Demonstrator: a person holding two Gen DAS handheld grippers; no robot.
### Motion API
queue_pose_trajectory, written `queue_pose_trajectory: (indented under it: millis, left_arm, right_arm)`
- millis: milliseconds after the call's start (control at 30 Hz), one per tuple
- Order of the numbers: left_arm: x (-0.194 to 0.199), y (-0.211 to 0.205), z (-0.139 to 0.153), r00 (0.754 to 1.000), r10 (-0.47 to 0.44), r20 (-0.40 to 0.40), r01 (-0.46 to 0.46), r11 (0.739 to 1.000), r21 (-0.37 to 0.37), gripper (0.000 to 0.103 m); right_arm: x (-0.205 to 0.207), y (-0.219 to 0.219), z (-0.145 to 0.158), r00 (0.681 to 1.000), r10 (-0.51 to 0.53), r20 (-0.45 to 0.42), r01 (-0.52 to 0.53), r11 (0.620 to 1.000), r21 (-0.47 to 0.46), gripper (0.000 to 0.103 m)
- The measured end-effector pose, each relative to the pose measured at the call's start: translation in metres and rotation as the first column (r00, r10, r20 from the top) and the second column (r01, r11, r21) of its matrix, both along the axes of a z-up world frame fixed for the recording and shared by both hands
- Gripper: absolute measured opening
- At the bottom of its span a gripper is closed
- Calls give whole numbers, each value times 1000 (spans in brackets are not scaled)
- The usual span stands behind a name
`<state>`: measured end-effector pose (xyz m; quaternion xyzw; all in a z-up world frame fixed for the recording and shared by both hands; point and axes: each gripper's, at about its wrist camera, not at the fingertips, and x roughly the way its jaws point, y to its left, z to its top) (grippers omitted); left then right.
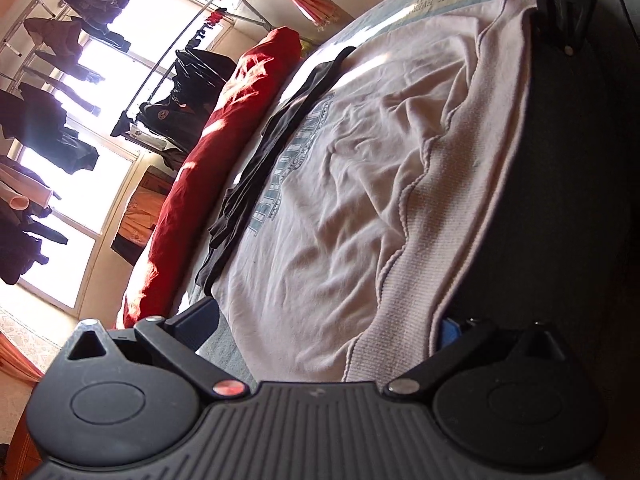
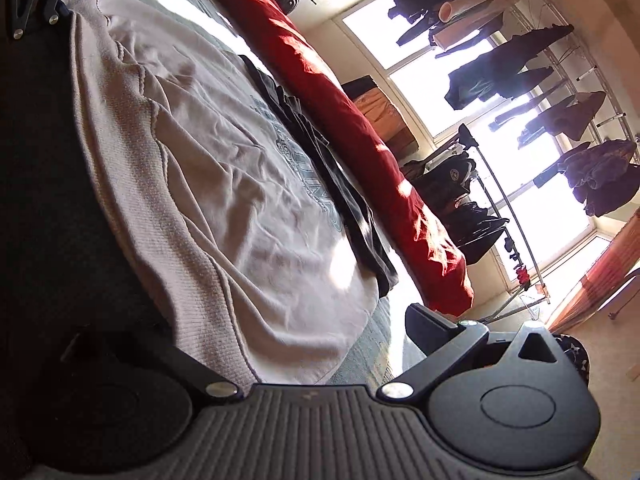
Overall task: Fold clothes
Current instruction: 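Roll both grippers and slide their fingers under the ribbed hem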
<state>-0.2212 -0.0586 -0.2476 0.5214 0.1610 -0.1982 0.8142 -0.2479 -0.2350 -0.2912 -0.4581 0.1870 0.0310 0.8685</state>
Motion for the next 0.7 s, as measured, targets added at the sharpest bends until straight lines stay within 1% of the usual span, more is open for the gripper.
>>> queue_pose_trajectory:
  millis: [167,233,300,367,467,533,633,700]
  left_arm:
    - [2,-18,-1,999,-51,8,51,998,23,102]
    - [1,-24,-4,997,-81,3,81,995,50,102]
    - [0,-23,-7,995,-102,1,102,991,81,102]
    - [0,-17,-8,995,-105,-4,104,989,105,102]
    - [5,-4,-6,997,-74,-17,76,991,110,102]
    - [8,-4,-6,997,-72,-19,73,991,111,102]
    - [9,-8,-6,996,-82,-16,84,990,111,102]
    - [8,-12,-6,995,-100,-28,102,989,109,102]
  right_arm:
    - [-1,12,2,999,33,4,-33,999,11,103]
    - [0,21,3,998,61,1,-61,998,11,103]
    - [1,24,2,996,85,-12,-85,996,-17,103]
    - [-1,19,1,996,87,-18,-88,995,-44,103]
    - [-2,1,2,998,52,-33,-54,997,-55,103]
    - [-1,-11,4,998,33,-46,-36,998,-60,103]
    - [-1,-7,7,996,52,-75,-56,997,-60,103]
    - [-1,-4,9,993,65,-94,-71,996,-59,103]
